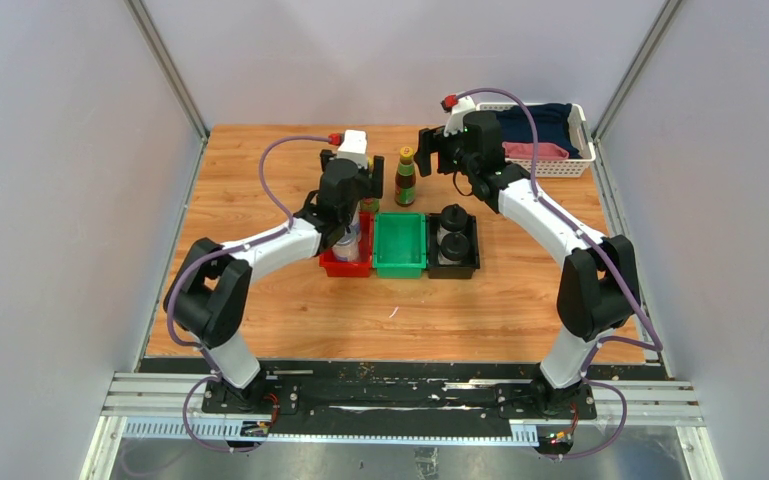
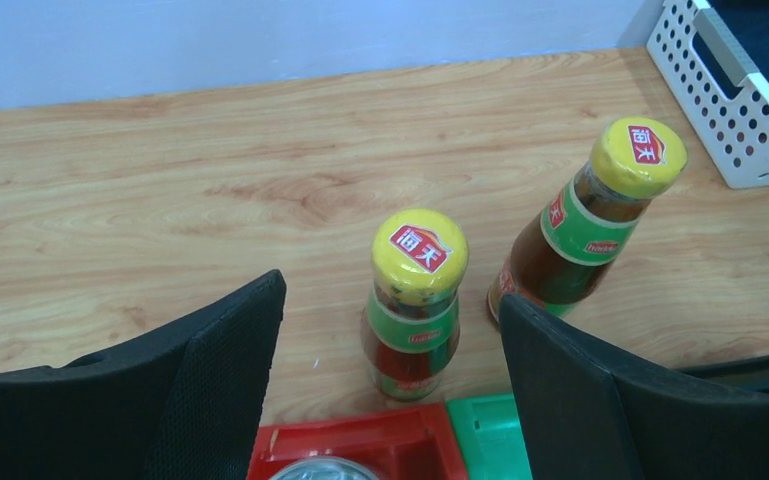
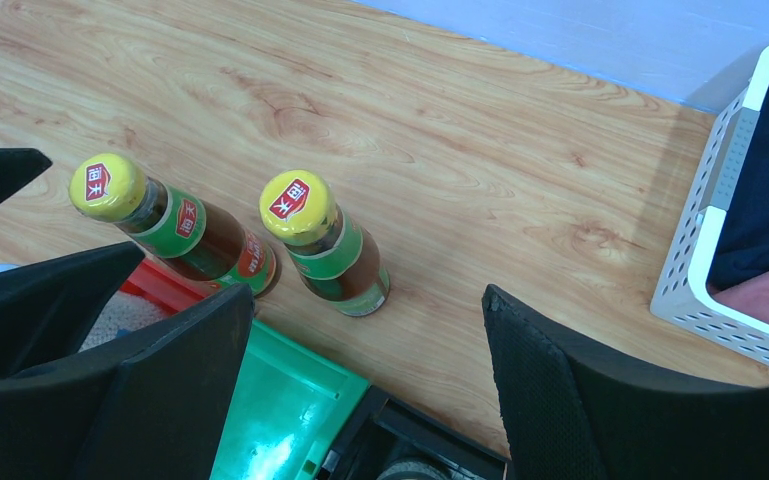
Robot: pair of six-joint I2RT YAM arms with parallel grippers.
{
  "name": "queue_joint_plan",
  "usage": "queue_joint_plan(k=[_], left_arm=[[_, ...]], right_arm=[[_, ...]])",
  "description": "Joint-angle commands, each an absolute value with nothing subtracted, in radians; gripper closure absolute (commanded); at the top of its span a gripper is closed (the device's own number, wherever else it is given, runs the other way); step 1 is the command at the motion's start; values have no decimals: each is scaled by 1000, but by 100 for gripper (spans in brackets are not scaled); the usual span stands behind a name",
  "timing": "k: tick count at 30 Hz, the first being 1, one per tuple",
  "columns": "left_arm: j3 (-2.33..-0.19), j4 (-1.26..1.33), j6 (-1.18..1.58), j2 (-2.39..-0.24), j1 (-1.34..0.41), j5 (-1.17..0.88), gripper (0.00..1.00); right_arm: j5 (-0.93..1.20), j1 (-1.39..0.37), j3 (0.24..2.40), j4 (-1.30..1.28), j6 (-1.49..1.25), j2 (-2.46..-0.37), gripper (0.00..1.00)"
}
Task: Organize the condiment bottles
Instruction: Pick up the bottle from the center of the board.
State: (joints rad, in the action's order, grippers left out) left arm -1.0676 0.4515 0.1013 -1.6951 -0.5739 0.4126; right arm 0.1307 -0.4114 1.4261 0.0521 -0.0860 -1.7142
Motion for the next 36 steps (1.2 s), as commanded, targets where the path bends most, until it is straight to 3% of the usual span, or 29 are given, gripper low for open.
queue_joint_plan(k=[1, 10, 19, 36], left_arm=[[-1115, 280, 171, -1619, -581, 462, 14], [-1456, -222, 258, -1654, -581, 465, 13], [-1909, -708, 278, -1850, -571, 461, 13], [-2028, -835, 317, -1965, -477, 223, 17]], right_arm=[[140, -400, 1425, 63, -93, -1707, 12], [149, -403, 1422, 71, -101, -1707, 12], [139, -402, 1419, 63, -99, -1697, 12], [107, -397, 1436, 31, -99, -1694, 12]])
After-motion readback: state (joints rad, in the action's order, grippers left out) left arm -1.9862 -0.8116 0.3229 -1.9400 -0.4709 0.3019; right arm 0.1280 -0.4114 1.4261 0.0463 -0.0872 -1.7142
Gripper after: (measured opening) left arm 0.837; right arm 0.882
